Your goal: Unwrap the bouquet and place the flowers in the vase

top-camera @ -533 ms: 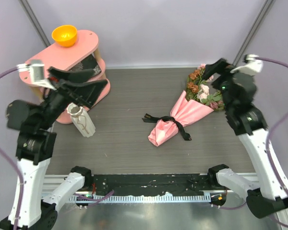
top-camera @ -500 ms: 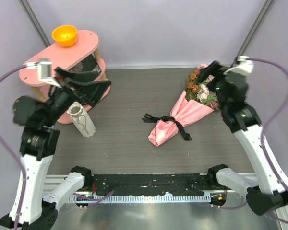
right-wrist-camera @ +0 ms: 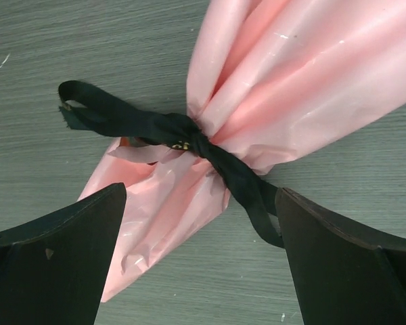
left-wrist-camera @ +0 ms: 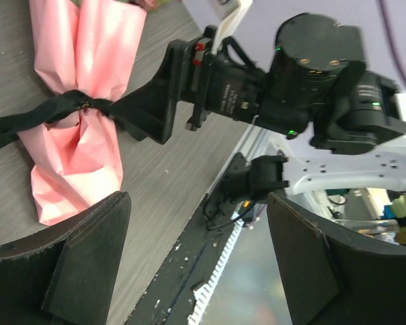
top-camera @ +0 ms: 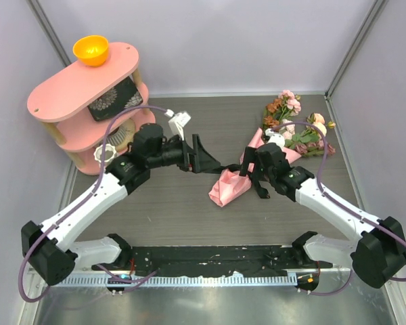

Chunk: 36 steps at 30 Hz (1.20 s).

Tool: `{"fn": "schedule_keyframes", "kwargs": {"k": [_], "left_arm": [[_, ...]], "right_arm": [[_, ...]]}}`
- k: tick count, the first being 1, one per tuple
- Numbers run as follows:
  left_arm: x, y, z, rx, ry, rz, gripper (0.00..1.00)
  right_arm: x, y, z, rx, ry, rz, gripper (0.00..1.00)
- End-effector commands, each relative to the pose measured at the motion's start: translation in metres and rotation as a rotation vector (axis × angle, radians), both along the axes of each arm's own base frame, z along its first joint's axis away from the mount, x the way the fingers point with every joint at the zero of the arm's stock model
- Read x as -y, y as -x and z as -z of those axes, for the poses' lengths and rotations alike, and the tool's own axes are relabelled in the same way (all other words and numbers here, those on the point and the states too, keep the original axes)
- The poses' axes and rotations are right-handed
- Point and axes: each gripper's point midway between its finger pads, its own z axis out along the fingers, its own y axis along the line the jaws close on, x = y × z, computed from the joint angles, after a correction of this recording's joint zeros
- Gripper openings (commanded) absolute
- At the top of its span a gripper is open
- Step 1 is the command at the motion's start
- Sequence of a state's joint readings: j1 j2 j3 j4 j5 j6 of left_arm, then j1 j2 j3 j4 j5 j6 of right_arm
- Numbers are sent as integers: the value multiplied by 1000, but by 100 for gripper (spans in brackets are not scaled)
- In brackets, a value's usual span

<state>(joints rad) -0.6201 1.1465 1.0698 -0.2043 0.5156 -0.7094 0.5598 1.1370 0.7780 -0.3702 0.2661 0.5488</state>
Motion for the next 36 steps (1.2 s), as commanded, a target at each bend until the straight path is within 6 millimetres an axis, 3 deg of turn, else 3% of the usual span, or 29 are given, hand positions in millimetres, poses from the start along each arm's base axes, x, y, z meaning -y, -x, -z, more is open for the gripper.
{"fn": "schedule_keyframes", "kwargs": {"k": [1, 2, 3, 5, 7, 13, 16, 22, 25, 26, 28, 29, 33, 36], "left_arm": [[18, -3, 30, 38, -102, 8, 83], [27, -6, 41, 29, -109, 22, 82], [34, -3, 50, 27, -124, 41, 79], [43, -8, 74, 1, -172, 40, 77], [51, -13, 86, 8, -214, 36, 76], [65, -33, 154, -59, -399, 55, 82], [72, -44, 173, -70, -439, 50, 81], [86, -47, 198, -116, -457, 78, 72], [84, -48, 211, -132, -482, 70, 58], [81, -49, 217, -141, -501, 56, 49], [78, -46, 222, -165, -509, 47, 42], [77, -44, 222, -172, -509, 50, 40], [75, -45, 223, -160, -519, 43, 38], [69, -49, 223, -147, -554, 21, 37]], "right_arm": [[25, -11, -6, 71, 33, 167, 94], [35, -7, 6, 55, 49, 198, 87], [39, -6, 12, 51, 49, 213, 74], [48, -3, 27, 45, 17, 251, 68], [51, 1, 37, 20, 5, 256, 67], [53, 15, 56, -44, -2, 232, 74], [40, 20, 67, -57, -57, 175, 73], [28, 27, 77, -108, -70, 91, 66], [23, 26, 79, -89, -77, 44, 61], [20, 26, 79, -85, -82, 29, 54], [11, 21, 68, -68, -102, -19, 48], [8, 20, 63, -61, -110, -31, 39], [-5, 14, 29, -2, -157, -87, 22], [-10, 10, -7, 101, -218, -105, 20]]}}
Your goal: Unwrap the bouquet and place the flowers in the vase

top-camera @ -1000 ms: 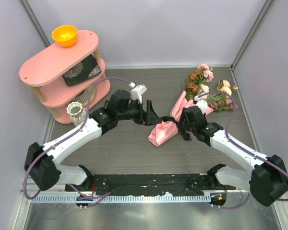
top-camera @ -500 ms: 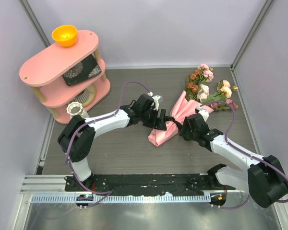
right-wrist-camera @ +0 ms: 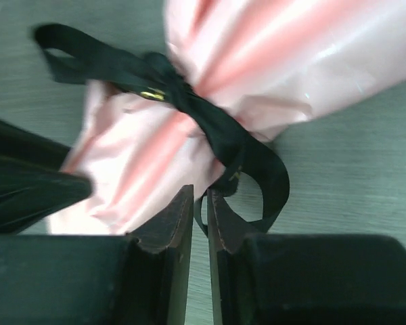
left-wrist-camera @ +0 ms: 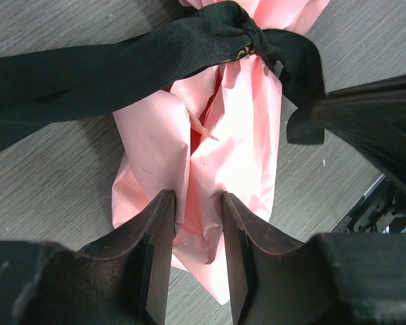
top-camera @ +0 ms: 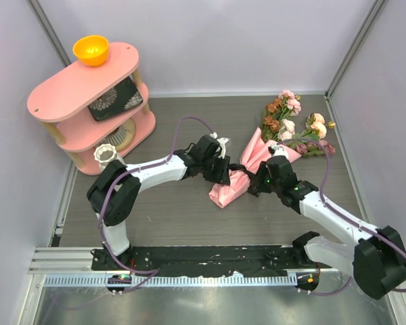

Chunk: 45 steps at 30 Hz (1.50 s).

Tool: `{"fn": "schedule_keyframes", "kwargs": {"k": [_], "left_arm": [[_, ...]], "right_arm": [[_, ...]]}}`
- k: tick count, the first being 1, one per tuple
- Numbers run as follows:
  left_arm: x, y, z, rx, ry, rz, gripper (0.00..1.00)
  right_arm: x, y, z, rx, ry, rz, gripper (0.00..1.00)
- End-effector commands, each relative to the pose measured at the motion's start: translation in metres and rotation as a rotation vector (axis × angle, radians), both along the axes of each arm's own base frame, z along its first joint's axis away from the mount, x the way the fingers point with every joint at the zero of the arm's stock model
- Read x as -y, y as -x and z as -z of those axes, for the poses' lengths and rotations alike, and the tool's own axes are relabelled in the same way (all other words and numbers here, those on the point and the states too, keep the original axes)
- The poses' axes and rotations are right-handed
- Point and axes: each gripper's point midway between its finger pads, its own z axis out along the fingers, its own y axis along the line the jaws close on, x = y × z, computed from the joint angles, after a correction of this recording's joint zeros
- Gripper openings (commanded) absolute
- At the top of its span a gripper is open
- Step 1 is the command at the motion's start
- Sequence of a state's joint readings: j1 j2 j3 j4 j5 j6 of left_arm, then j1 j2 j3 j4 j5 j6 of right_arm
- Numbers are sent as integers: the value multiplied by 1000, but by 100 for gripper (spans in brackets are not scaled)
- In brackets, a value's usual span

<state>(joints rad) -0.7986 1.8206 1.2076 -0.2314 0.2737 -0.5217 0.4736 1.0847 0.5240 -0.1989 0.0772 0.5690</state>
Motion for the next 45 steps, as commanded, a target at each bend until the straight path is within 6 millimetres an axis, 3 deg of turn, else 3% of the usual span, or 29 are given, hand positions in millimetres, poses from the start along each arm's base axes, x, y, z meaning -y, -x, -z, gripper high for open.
{"fn": "schedule_keyframes", "kwargs": {"k": [1, 6, 9, 12, 13, 14, 15, 16, 17, 18, 19, 20, 23, 24, 26, 27, 28, 30, 33, 34, 36, 38, 41, 42, 44, 45], "left_arm": [[-6, -8, -5, 47, -34, -25, 37], [-7, 0, -4, 48, -10, -4, 42], [-10, 2, -5, 41, -17, -7, 48], [-13, 3, -29, 93, 43, -27, 60], [-17, 5, -30, 117, 56, -35, 64], [-22, 1, -53, 177, 86, -62, 69], [-26, 0, -61, 200, 93, -72, 71], [-30, 0, -69, 221, 95, -83, 72], [-36, -2, -87, 261, 109, -107, 73], [-40, -3, -97, 281, 114, -124, 73], [-46, -1, -102, 286, 107, -139, 73], [-51, 0, -120, 317, 133, -152, 73], [-68, 1, -134, 356, 124, -197, 73], [-78, -1, -145, 394, 124, -236, 73], [-93, 2, -149, 413, 106, -275, 72], [-101, 7, -162, 440, 131, -290, 72], [-108, 7, -166, 457, 133, -313, 72], [-120, 16, -178, 484, 164, -331, 72], [-133, 26, -179, 488, 161, -347, 72], [-140, 30, -187, 505, 178, -360, 72], [-148, 36, -182, 497, 170, -371, 73], [-155, 41, -186, 505, 196, -393, 73], [-159, 47, -184, 504, 227, -403, 73], [-158, 47, -186, 504, 240, -404, 73], [-156, 48, -180, 492, 234, -398, 73], [-155, 48, -179, 487, 235, -396, 73]], "right_arm": [[-17, -20, -76, 221, -122, -46, 20], [-4, -23, -93, 270, -107, 22, 23], [-1, -21, -89, 275, -105, 37, 34], [-14, -21, -79, 260, -82, -74, 51], [-27, -19, -80, 242, -94, -163, 54], [-34, -22, -64, 184, -70, -194, 58], [-38, -22, -57, 145, -53, -214, 59], [-44, -31, -66, 157, -44, -218, 61], [-53, -32, -56, 128, -23, -244, 61], [-61, -36, -60, 143, -28, -254, 60], [-70, -43, -69, 167, -38, -266, 54], [-77, -47, -63, 148, -36, -276, 50], [-103, -64, -81, 195, -29, -312, 43], [-112, -66, -73, 180, -7, -330, 43], [-129, -78, -88, 221, -15, -351, 43], [-134, -83, -76, 196, 5, -361, 43], [-142, -94, -87, 216, -2, -363, 43], [-144, -114, -76, 178, 73, -333, 44], [-163, -117, -67, 115, 90, -446, 64], [-166, -115, -45, 73, 129, -502, 79], [-168, -111, -32, 44, 174, -557, 85], [-165, -109, -10, 10, 246, -606, 85], [-171, -115, 0, 17, 268, -635, 78], [-173, -121, -5, 32, 268, -625, 68], [-178, -127, -11, 64, 254, -607, 60], [-180, -128, -13, 74, 241, -607, 49]]}}
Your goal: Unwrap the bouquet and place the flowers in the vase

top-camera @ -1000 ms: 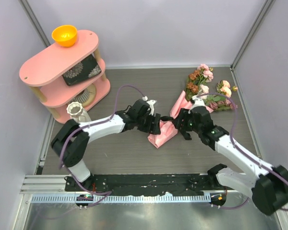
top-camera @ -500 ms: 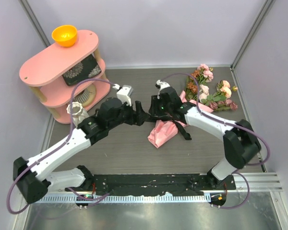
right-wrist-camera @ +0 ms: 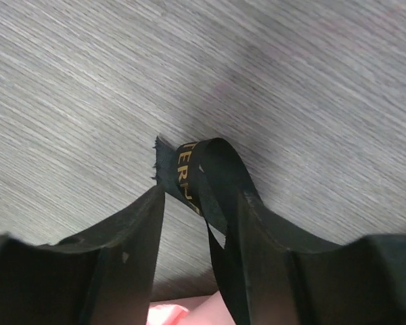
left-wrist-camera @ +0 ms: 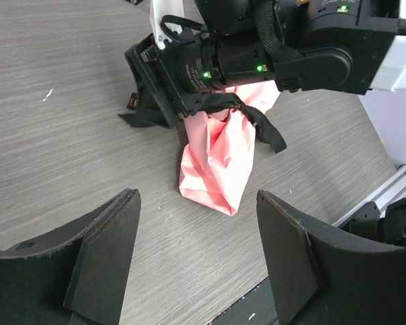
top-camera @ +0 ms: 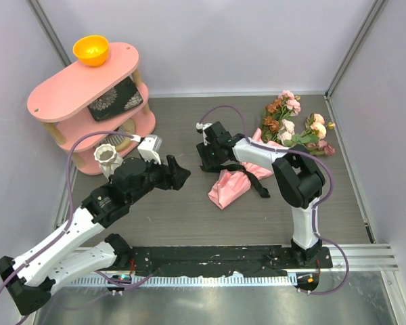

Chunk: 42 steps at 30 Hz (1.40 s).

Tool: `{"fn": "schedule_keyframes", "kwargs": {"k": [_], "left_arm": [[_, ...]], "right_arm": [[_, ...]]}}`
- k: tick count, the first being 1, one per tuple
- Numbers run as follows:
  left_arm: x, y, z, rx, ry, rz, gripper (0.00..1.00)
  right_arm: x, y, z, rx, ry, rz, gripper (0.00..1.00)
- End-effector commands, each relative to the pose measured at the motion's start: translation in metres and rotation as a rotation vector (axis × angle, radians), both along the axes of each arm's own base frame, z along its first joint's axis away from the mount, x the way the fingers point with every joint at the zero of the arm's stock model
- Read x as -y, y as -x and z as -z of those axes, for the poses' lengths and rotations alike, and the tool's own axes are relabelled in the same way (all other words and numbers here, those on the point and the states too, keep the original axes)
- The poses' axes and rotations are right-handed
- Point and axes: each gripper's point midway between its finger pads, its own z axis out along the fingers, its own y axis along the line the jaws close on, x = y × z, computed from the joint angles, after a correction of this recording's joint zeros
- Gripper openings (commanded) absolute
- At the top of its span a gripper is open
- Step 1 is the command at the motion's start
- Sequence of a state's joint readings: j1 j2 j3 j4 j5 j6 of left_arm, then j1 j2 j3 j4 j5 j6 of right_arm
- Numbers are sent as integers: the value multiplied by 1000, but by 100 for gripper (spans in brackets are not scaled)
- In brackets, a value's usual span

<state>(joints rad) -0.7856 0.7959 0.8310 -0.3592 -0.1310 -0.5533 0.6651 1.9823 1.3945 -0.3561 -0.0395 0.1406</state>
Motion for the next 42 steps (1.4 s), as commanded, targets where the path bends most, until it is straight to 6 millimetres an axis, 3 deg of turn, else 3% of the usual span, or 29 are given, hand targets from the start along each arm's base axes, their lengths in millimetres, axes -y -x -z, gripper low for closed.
{"fn": "schedule_keyframes", "kwargs": {"k": [1, 2, 3, 4, 8, 9, 11, 12, 13, 15, 16, 18, 19, 22, 23, 25, 26, 27, 28, 34, 37, 39, 42], "left_arm": [[1, -3, 5, -23, 13, -19, 73], [2, -5, 8, -35, 5, -24, 73], [0, -6, 11, -57, 8, -52, 73], [-1, -7, 12, -64, 14, -68, 73], [5, -10, 26, -96, 53, -85, 78], [11, -14, 26, -91, 71, -73, 82], [23, -13, 30, -117, 91, -34, 89], [29, -18, 34, -125, 95, -29, 90], [35, -17, 34, -136, 110, -4, 91], [43, -25, 28, -134, 157, 7, 92], [47, -29, 34, -151, 155, 9, 94], [53, -40, 31, -166, 210, 15, 98], [54, -49, 44, -207, 207, -5, 100], [52, -75, 54, -346, 362, -69, 100], [58, -87, 61, -375, 419, -64, 100], [70, -93, 71, -459, 476, 8, 100], [80, -105, 84, -509, 447, 19, 93], [86, -108, 89, -528, 412, 44, 82], [87, -114, 98, -509, 340, 49, 78], [58, -147, 175, -538, -174, -167, 77], [46, -154, 194, -526, -335, -240, 70], [54, -151, 199, -507, -402, -220, 67], [61, -142, 216, -507, -481, -221, 71]], "right_arm": [[-22, -19, -43, 112, -83, -36, 43], [-26, -19, -53, 118, -119, -36, 36], [-26, -19, -59, 127, -129, -28, 19], [-24, -18, -64, 137, -138, -13, 15], [-15, 0, -109, 210, -262, 29, 10], [-11, 23, -117, 184, -330, 9, 10], [-13, 40, -125, 182, -413, -20, 10], [-14, 64, -114, 110, -453, -65, 10], [-15, 75, -121, 94, -491, -92, 10], [-17, 98, -109, 12, -529, -143, 11], [-19, 112, -109, -37, -559, -182, 13], [-12, 124, -92, -72, -552, -176, 16], [-7, 123, -88, -63, -538, -150, 16], [5, 123, -90, -16, -522, -106, 16], [9, 121, -99, 19, -529, -88, 16], [18, 119, -98, 49, -514, -36, 14], [26, 109, -100, 96, -495, 27, 14], [33, 111, -99, 109, -490, 45, 13], [33, 108, -106, 146, -509, 52, 13], [34, 112, -118, 190, -541, 17, 14], [36, 112, -118, 204, -553, 36, 14], [36, 114, -116, 195, -561, 29, 14], [36, 114, -111, 185, -532, 17, 15]]}}
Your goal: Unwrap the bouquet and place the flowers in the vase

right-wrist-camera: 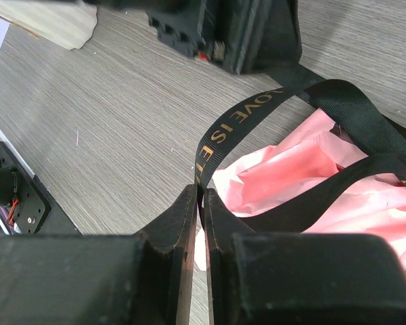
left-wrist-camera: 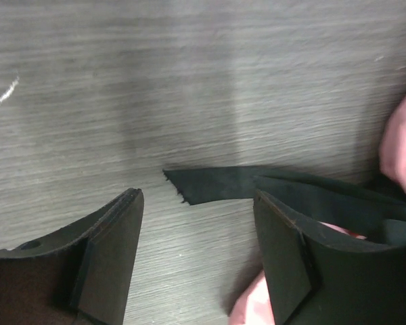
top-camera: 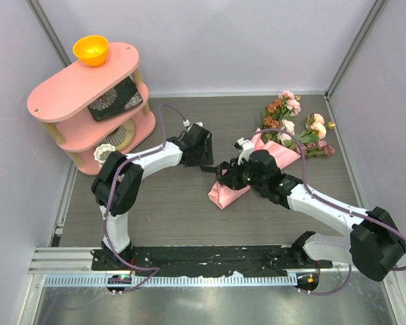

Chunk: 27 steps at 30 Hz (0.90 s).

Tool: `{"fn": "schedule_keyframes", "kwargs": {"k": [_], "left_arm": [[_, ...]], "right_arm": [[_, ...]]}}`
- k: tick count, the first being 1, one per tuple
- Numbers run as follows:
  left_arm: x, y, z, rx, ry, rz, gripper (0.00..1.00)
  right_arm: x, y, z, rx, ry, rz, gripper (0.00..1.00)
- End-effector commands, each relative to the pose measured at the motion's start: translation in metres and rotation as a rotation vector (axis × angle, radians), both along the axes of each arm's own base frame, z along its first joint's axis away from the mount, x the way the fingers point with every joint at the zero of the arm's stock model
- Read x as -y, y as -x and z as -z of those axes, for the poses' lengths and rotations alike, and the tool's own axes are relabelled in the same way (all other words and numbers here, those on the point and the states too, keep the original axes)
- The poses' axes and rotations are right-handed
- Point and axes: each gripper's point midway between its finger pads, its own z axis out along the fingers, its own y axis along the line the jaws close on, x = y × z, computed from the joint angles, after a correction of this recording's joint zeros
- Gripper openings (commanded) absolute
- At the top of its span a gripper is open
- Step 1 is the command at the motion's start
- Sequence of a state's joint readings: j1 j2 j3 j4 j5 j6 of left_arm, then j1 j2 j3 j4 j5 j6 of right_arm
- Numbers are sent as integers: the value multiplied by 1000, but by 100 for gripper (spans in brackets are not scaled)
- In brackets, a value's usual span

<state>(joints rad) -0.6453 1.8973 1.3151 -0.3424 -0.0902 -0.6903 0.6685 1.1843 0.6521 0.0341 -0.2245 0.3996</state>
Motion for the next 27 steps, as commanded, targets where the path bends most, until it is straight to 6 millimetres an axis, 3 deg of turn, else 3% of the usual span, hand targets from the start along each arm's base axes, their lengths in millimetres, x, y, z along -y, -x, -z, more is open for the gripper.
{"fn": "schedule_keyframes", "kwargs": {"k": [1, 5, 8, 9, 14, 17, 18, 20, 22, 23, 26, 27], "left_arm": [[-12, 10, 21, 8, -214, 22, 73], [-4, 9, 37, -18, -224, 47, 76], [1, 8, 47, -30, -211, 59, 71], [2, 10, 49, -36, -210, 62, 62], [0, 22, 58, -63, -179, 60, 39], [4, 23, 47, -23, -139, 85, 19], [3, 21, 42, -5, -134, 85, 8], [4, 15, 12, 68, -102, 96, 0], [10, 11, -29, 159, -41, 127, 0], [16, 9, -49, 206, -10, 158, 0], [26, 8, -99, 299, 81, 192, 0], [27, 9, -107, 310, 99, 193, 0]], "right_arm": [[-3, -8, -16, 64, -23, 8, 15], [-4, -6, -15, 59, -33, 2, 15], [-3, -5, -14, 51, -27, 0, 15], [-2, -5, -15, 53, -27, 5, 15], [1, -4, -17, 58, -32, 23, 16], [3, -6, -12, 52, -6, 30, 18], [2, -7, -10, 45, -2, 30, 19], [0, -6, -2, 16, 6, 23, 22], [-4, -3, 3, -3, 6, -4, 26], [-5, -2, 10, -21, 16, -15, 33], [-6, 3, 22, -51, 43, -46, 45], [-5, 2, 23, -56, 48, -40, 48]]}}
